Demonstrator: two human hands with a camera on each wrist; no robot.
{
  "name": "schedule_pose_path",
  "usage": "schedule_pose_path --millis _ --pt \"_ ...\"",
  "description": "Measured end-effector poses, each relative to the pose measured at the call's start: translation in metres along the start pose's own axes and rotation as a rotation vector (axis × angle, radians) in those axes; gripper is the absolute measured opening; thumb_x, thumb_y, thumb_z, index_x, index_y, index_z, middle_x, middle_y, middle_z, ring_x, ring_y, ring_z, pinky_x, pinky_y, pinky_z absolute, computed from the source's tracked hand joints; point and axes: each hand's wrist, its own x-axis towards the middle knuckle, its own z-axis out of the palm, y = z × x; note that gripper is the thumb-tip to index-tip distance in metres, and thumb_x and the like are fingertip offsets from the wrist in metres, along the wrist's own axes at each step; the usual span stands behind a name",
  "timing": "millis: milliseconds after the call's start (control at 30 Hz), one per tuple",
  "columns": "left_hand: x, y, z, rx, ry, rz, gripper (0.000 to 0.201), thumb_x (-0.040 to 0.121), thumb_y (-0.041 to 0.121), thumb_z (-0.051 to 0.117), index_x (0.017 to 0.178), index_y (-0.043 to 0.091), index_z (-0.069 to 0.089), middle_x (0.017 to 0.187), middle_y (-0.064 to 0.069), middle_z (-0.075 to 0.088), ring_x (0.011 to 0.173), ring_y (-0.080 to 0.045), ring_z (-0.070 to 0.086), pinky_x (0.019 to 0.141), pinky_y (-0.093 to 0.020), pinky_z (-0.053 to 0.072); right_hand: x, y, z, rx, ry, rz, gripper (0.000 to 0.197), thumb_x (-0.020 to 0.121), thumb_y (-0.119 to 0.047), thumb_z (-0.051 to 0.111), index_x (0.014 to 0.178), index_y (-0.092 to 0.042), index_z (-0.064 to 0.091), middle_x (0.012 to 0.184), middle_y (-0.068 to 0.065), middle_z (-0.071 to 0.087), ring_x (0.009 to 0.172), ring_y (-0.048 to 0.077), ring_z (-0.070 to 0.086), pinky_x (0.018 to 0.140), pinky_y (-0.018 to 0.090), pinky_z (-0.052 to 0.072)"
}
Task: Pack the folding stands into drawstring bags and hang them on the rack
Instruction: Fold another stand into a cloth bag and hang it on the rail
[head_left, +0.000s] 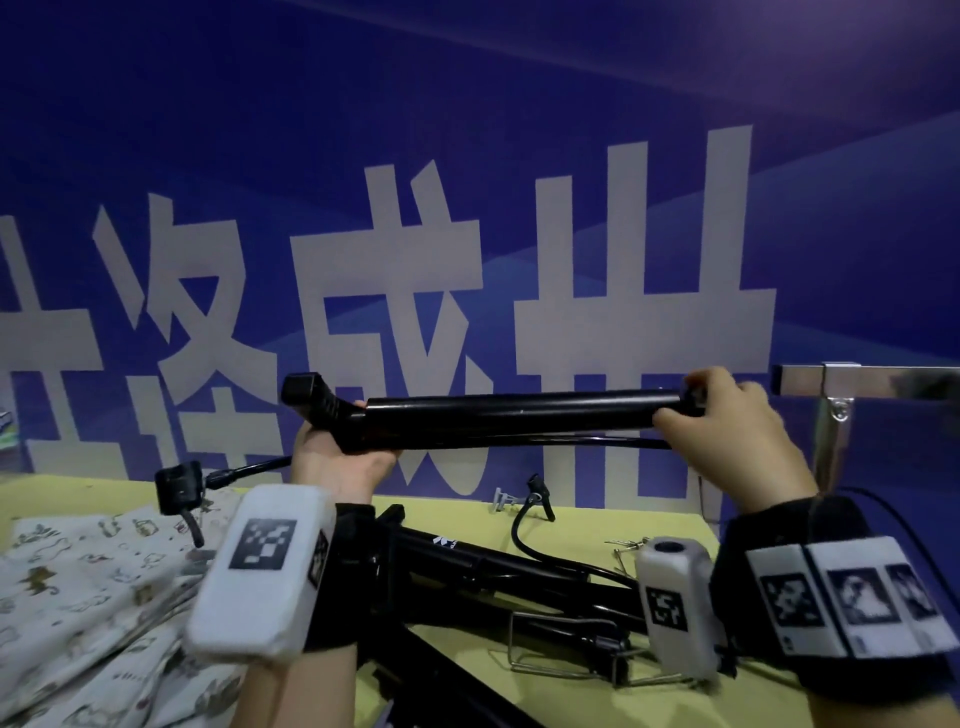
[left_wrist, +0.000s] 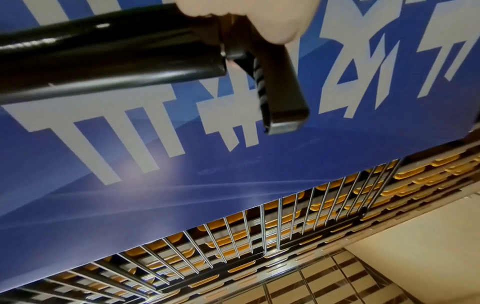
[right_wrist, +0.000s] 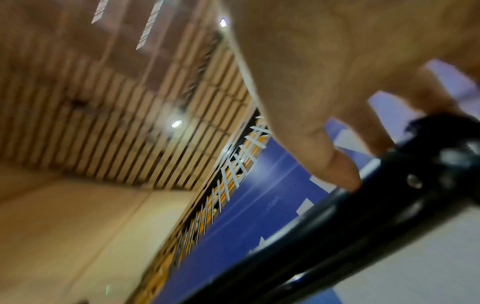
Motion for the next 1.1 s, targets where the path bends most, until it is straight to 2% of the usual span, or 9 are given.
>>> schedule_pose_path --millis 133,233,267,367,500,600,733,867,1100 --pt "-0.008 0.000 0.003 0.029 -0.081 -0.019 0.025 0.099 0.017 0.034 0.079 0.011 0.047 0.079 -0.005 0.051 0.084 -0.019 0.055 0.091 -0.036 0.047 -0.013 -0.013 0.005 -0.367 0.134 -0.214 0.058 0.086 -0.033 0.058 0.138 -0.023 0.034 0.143 0.011 0.031 0.138 0.030 0.015 0.109 0.058 0.015" --pt "-0.013 -0.014 0.001 0.213 -0.116 0.005 0.014 0.089 -0.005 0.054 0.099 0.004 0.058 0.082 -0.001 0.054 0.070 -0.005 0.062 0.072 -0.019 0.055 -0.016 -0.020 0.013 -0.500 0.126 -0.415 0.056 0.087 -0.026 0.056 0.139 -0.027 0.035 0.148 0.002 0.030 0.144 0.022 0.009 0.112 0.058 -0.004" --pt "-0.014 -0.019 0.004 0.296 -0.159 0.024 0.021 0.085 -0.012 0.055 0.098 0.005 0.059 0.081 0.000 0.055 0.070 -0.005 0.061 0.079 -0.024 0.055 -0.016 -0.022 0.018 -0.521 0.111 -0.475 0.053 0.087 -0.022 0.054 0.136 -0.028 0.038 0.142 -0.001 0.038 0.141 0.020 0.017 0.112 0.057 -0.004" --pt "-0.026 -0.035 0.008 0.305 -0.262 -0.062 0.027 0.090 -0.010 0.042 0.077 0.012 0.050 0.079 -0.003 0.052 0.080 -0.017 0.053 0.099 -0.048 0.041 -0.020 -0.028 0.035 -0.535 0.059 -0.625 0.039 0.087 -0.018 0.052 0.124 -0.029 0.044 0.113 -0.007 0.056 0.116 0.020 0.047 0.113 0.052 0.013" --pt "-0.033 -0.067 0.019 0.112 -0.203 -0.300 0.013 0.095 0.014 0.044 0.086 0.005 0.048 0.078 -0.011 0.051 0.076 -0.022 0.052 0.074 -0.043 0.044 -0.021 -0.025 0.042 -0.465 -0.050 -0.708 0.033 0.084 -0.019 0.052 0.114 -0.026 0.044 0.095 -0.006 0.060 0.085 0.019 0.060 0.074 0.031 0.046" --pt "-0.036 -0.079 0.017 0.174 -0.268 -0.356 0.016 0.098 0.017 0.039 0.102 0.004 0.049 0.089 -0.018 0.055 0.084 -0.028 0.055 0.070 -0.048 0.044 -0.015 -0.013 0.036 -0.434 -0.111 -0.645 0.037 0.082 -0.024 0.054 0.117 -0.027 0.041 0.097 -0.006 0.063 0.086 0.022 0.061 0.069 0.031 0.048" --pt "-0.041 -0.082 0.018 0.389 -0.341 -0.443 0.027 0.099 0.018 0.035 0.088 0.000 0.052 0.096 -0.024 0.060 0.092 -0.037 0.057 0.082 -0.057 0.039 -0.004 0.001 0.031 -0.440 -0.073 -0.591 0.038 0.082 -0.020 0.051 0.117 -0.029 0.041 0.096 -0.004 0.065 0.087 0.025 0.061 0.070 0.032 0.048" --pt "-0.040 -0.076 0.014 0.628 -0.386 -0.497 0.016 0.094 0.024 0.042 0.093 0.010 0.050 0.131 -0.024 0.051 0.117 -0.043 0.049 0.090 -0.060 0.035 0.004 0.010 0.028 -0.514 -0.038 -0.569 0.042 0.082 -0.018 0.051 0.120 -0.031 0.040 0.096 -0.004 0.064 0.086 0.024 0.061 0.066 0.029 0.041" --pt "-0.040 -0.069 0.016 0.701 -0.367 -0.373 0.020 0.090 0.012 0.047 0.070 0.009 0.048 0.065 -0.002 0.047 0.056 -0.013 0.048 0.067 -0.037 0.052 0.007 0.014 0.021 -0.527 -0.008 -0.507 0.043 0.084 -0.018 0.053 0.123 -0.030 0.040 0.096 -0.003 0.063 0.085 0.022 0.061 0.072 0.032 0.048"
